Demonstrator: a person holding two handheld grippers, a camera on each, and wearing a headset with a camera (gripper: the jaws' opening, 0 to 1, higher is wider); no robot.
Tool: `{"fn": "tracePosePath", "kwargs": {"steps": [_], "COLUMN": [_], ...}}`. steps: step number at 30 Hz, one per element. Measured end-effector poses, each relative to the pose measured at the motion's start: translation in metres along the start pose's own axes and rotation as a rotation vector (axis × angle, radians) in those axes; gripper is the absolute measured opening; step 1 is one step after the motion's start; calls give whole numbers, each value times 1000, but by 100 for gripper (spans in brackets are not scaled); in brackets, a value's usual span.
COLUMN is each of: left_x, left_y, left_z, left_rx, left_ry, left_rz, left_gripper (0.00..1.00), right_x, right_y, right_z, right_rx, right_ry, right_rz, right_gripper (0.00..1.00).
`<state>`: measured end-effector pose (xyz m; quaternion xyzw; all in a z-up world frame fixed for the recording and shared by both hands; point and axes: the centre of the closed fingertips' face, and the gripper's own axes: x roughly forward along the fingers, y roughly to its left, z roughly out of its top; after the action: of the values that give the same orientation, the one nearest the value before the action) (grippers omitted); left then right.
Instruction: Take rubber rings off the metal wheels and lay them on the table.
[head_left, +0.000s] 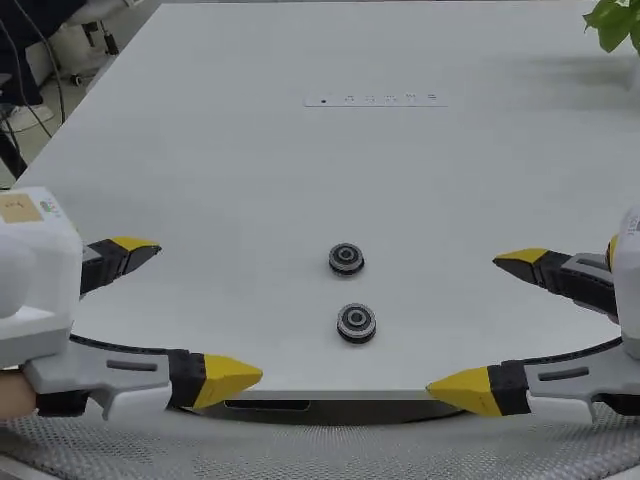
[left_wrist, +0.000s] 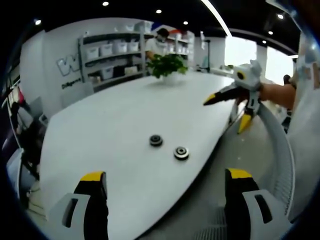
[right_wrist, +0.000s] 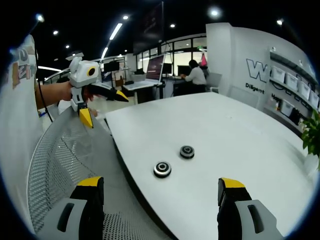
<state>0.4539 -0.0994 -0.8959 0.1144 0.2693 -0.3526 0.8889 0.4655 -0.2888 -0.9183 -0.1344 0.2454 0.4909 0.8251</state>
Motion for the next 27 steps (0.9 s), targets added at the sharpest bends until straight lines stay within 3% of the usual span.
{"fn": "tracePosePath", "kwargs": {"steps": [15, 27], "left_x": [5, 11], "left_y": [0, 4], "left_z": [5, 7], "left_rx": [8, 9], "left_ry": [-9, -14], "left_rz": [-11, -24], "left_gripper": [100, 100], "right_x": [1, 1], "right_y": [-2, -13], "right_z": [0, -1], "right_rx": [2, 3], "right_ry": [-2, 0], "right_rz": [6, -16], "right_gripper": [94, 94]}}
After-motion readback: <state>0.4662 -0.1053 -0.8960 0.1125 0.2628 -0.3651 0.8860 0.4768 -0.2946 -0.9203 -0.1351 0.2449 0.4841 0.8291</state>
